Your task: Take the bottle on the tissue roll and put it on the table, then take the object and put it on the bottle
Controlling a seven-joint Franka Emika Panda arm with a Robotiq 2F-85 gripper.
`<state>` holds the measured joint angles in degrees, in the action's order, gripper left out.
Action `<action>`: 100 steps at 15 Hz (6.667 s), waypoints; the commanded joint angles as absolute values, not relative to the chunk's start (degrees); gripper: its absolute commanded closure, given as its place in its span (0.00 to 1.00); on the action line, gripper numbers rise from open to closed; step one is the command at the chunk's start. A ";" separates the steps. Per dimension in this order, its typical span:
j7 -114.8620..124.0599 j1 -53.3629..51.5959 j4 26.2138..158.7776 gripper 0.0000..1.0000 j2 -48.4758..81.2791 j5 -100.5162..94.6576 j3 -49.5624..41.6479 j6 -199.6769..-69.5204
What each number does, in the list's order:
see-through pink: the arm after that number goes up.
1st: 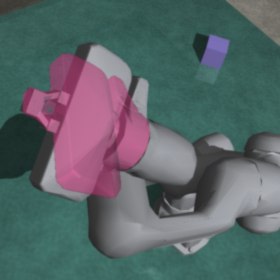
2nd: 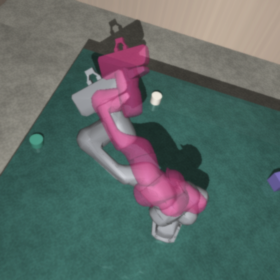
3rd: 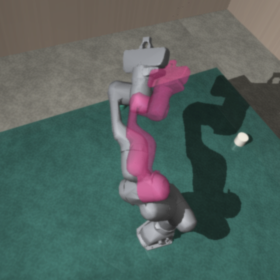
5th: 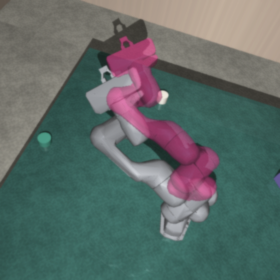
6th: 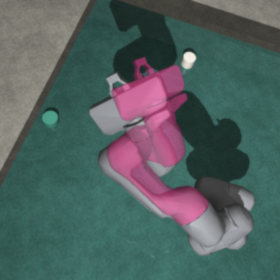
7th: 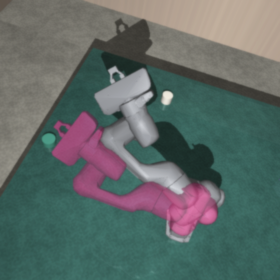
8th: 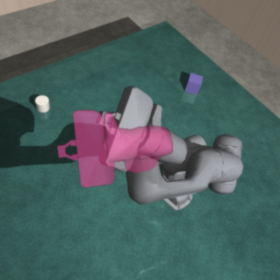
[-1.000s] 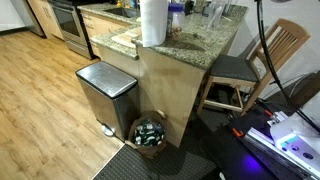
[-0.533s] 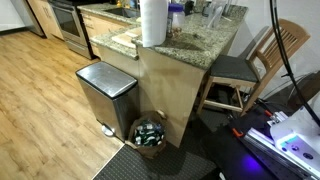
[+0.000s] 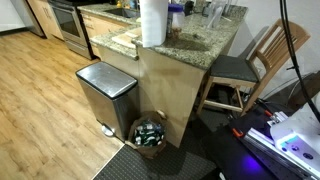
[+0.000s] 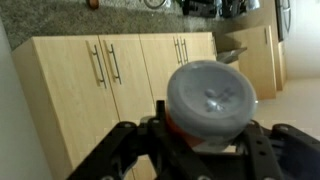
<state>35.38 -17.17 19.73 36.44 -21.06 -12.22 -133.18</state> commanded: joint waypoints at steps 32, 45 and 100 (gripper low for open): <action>100.88 -1.54 21.14 0.75 45.59 -37.64 -36.43 -119.31; 110.91 -3.34 20.69 0.75 43.37 -29.98 -25.09 -108.31; 148.85 -3.24 27.40 0.75 38.52 39.60 -3.88 -103.84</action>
